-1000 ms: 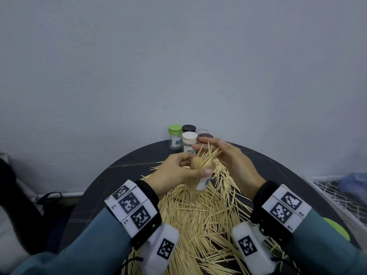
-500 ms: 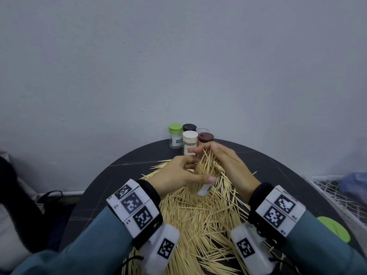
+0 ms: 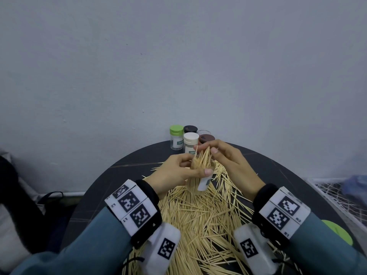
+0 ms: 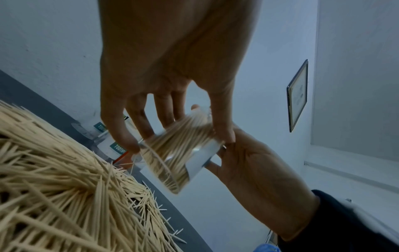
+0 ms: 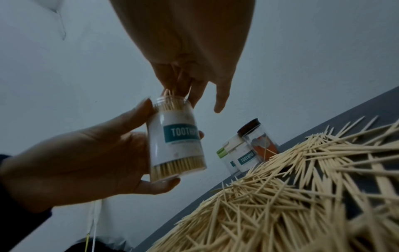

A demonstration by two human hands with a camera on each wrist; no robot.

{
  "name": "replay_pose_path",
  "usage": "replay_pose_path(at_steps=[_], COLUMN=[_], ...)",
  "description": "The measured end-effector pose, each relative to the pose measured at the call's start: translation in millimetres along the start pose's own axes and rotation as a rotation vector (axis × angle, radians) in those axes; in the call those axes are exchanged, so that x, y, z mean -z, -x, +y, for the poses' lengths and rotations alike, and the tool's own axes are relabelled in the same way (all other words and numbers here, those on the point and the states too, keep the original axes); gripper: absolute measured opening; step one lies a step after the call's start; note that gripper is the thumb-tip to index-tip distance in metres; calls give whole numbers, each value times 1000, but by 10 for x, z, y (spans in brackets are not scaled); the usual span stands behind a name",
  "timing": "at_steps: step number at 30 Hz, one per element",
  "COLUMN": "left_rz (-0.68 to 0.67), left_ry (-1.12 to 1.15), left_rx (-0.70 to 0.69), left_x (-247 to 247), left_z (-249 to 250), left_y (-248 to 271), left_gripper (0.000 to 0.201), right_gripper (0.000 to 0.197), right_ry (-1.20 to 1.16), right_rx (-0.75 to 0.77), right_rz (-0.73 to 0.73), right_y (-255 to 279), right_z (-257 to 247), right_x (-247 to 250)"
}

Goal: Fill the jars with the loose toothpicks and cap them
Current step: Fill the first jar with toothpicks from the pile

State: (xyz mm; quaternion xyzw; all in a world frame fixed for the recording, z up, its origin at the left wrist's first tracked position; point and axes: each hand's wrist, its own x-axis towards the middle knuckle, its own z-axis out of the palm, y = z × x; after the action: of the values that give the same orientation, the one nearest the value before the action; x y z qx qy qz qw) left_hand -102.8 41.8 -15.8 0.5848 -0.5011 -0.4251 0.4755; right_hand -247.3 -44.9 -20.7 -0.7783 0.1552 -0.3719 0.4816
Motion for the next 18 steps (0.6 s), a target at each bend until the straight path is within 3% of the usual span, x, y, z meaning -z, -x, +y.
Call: replay_pose_path(at_steps=[3, 7, 10, 18], left_rz=[-12, -19, -6, 10], left_ry=[-18, 4, 14, -4], left_rx=[4, -3, 4, 1], left_x=[-16, 1, 19, -29], left_z=[-8, 1, 9, -21], left_y=[-2, -5, -2, -8], left_gripper=[50, 43, 44, 42], right_gripper=[26, 28, 27, 35], right_ry=[57, 21, 156, 118], right_rx=[14, 14, 19, -117], right_rz=[-10, -1, -12, -118], right_y=[6, 26, 24, 36], right_z=[-2, -10, -20, 17], right_x=[1, -23, -12, -57])
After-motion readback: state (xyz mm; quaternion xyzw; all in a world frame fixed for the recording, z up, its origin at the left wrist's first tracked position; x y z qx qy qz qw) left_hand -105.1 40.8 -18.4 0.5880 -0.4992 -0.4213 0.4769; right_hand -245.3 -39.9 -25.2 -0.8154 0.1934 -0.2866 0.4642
